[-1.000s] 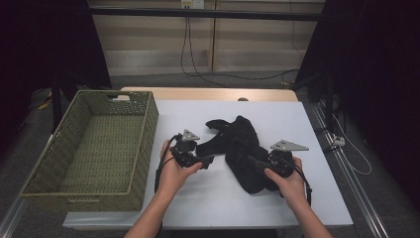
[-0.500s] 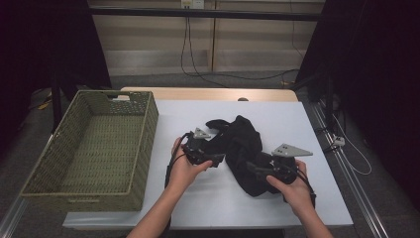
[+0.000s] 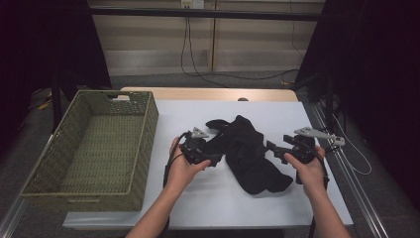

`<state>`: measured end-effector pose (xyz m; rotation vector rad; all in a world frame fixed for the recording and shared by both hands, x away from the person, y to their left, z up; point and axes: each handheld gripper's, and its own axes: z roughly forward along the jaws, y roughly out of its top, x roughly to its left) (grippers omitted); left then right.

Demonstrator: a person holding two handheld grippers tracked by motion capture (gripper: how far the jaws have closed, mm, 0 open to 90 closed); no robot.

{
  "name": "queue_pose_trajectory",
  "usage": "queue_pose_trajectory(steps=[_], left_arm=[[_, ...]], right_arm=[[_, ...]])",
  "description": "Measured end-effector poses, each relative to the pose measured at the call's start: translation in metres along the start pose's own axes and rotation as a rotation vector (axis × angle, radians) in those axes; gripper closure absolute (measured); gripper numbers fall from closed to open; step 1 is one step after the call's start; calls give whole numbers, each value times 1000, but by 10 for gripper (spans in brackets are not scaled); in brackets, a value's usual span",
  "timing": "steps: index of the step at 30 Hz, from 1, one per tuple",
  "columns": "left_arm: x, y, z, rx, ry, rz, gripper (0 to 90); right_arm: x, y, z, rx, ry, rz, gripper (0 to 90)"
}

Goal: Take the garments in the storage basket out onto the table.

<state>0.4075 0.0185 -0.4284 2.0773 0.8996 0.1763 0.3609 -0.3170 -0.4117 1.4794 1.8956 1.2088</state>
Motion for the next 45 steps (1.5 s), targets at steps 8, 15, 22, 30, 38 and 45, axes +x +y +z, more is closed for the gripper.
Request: queue_pose_trajectory(steps=[8,15,22,30,38,45], left_arm=[[1,-2,0,3,0,-4,168],[0,-1,-1,6,0,3,166],[-4,-1,1,3,-5,17,164],[-8,-2,4,15,-18,21,161],[-14,0,9,27,-33,29,160],[-19,-1,15,38,-51,42,160]], right_arm=[[7,-31,28,154,40,-40,290],[28,-36,18,149,91,-91,318],[53,-41,4,156,150,-134,316],[71,-35,-2,145,174,-210,254],[40,-16,-10,48,94,-122,218],[22,-29,4,125,54,-95,239]])
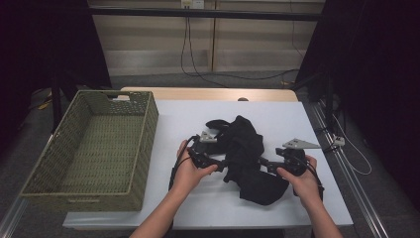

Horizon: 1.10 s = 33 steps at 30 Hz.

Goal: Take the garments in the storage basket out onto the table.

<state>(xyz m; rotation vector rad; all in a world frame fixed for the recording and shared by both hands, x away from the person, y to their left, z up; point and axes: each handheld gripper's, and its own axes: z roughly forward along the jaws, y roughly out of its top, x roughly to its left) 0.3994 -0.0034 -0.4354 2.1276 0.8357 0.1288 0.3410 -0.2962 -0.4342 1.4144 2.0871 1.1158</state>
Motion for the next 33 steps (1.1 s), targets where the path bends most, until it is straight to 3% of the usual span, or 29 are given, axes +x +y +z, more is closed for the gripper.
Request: queue_pose_trajectory(steps=[4,7,10,12,16,17,18,22,24,27,30,31,33], left_arm=[[-3,0,3,-8,-3,-1,160],[-5,1,3,-4,-18,9,160],[-9,2,4,-10,-25,12,160],[-10,3,4,-5,-38,17,159],[-13,3,5,-6,-59,17,155],[-14,3,5,-3,-57,-2,157],[-14,3,6,-3,-67,23,157],[-16,2,9,9,-87,32,210],[-17,1,11,2,-123,24,281],[-18,1,12,17,-134,44,375],[-21,1,13,21,-153,29,527],[-21,2,12,38,-167,29,608],[-21,2,12,24,-179,16,749]], right_arm=[[11,-9,12,79,45,-17,269],[23,-11,17,100,78,-43,326],[33,-12,18,98,114,-53,436],[38,-12,18,100,157,-54,600],[50,-12,17,102,185,-100,721],[52,-12,17,102,198,-88,742],[53,-12,16,102,208,-88,751],[58,-12,16,93,227,-102,761],[59,-12,15,90,222,-95,763],[57,-11,13,76,219,-75,766],[54,-11,13,71,219,-65,754],[54,-11,13,70,219,-63,745],[53,-10,14,70,215,-59,724]])
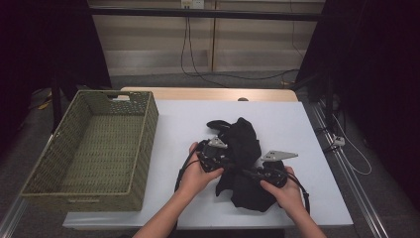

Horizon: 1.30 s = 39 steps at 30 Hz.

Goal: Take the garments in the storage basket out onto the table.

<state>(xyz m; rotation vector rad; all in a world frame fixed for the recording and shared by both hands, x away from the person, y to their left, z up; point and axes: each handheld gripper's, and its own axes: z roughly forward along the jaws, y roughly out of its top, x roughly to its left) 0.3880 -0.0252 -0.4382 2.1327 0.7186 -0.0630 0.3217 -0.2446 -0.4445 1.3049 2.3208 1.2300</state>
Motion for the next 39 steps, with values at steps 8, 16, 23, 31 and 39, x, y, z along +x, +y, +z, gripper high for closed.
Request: queue_pose_trajectory(steps=[8,16,23,31,39], left_arm=[[0,2,-8,13,11,-11,859],[7,1,-32,-20,-24,-84,860],[10,-2,-50,-19,-3,-113,859],[20,-9,-66,-12,43,-158,859],[23,-12,-74,-12,73,-172,858]], right_arm=[[-1,3,-2,-16,-17,0,755],[-12,7,-17,-64,-7,25,852],[-11,12,-20,-105,34,31,692],[-22,17,-24,-129,-48,49,542],[-20,16,0,-40,-55,39,460]])
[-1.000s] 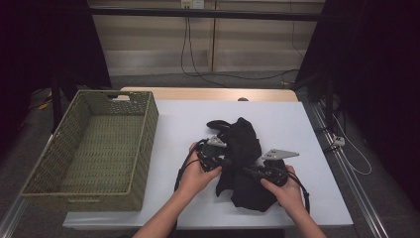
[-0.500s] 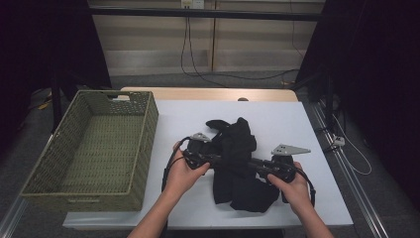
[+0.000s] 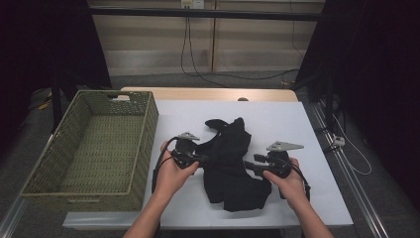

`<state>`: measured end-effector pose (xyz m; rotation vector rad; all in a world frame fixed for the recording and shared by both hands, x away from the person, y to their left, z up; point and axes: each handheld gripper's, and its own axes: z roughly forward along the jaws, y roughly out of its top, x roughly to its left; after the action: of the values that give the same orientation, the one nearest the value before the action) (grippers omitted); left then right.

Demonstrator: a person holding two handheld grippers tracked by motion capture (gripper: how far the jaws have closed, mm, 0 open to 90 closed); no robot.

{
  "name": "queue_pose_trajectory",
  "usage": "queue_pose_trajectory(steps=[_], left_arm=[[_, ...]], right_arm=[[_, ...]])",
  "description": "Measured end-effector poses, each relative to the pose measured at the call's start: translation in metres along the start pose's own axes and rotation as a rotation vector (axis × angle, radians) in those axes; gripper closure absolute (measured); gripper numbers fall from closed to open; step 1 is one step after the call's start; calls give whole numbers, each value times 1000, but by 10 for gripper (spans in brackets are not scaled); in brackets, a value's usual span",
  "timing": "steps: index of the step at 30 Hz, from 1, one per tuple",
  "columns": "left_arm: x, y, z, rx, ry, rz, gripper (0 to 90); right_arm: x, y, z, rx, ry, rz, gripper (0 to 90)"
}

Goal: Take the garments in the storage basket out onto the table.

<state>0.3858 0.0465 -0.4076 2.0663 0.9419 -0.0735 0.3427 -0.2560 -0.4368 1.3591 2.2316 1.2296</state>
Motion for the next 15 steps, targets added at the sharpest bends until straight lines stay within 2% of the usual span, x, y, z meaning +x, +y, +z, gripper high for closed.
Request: queue_pose_trajectory(steps=[4,7,11,12,15], left_arm=[[2,0,-6,-6,4,-11,857],[2,-1,-6,-7,11,-11,857],[3,-1,-9,-19,18,-13,857],[3,0,-11,-9,24,-13,857],[5,0,-14,-36,39,-16,857]], right_arm=[[0,1,3,4,-31,-12,430],[-2,0,6,16,-19,7,417],[7,-3,13,75,27,-21,405],[10,-4,15,81,35,-33,407],[21,-7,18,109,83,-60,413]])
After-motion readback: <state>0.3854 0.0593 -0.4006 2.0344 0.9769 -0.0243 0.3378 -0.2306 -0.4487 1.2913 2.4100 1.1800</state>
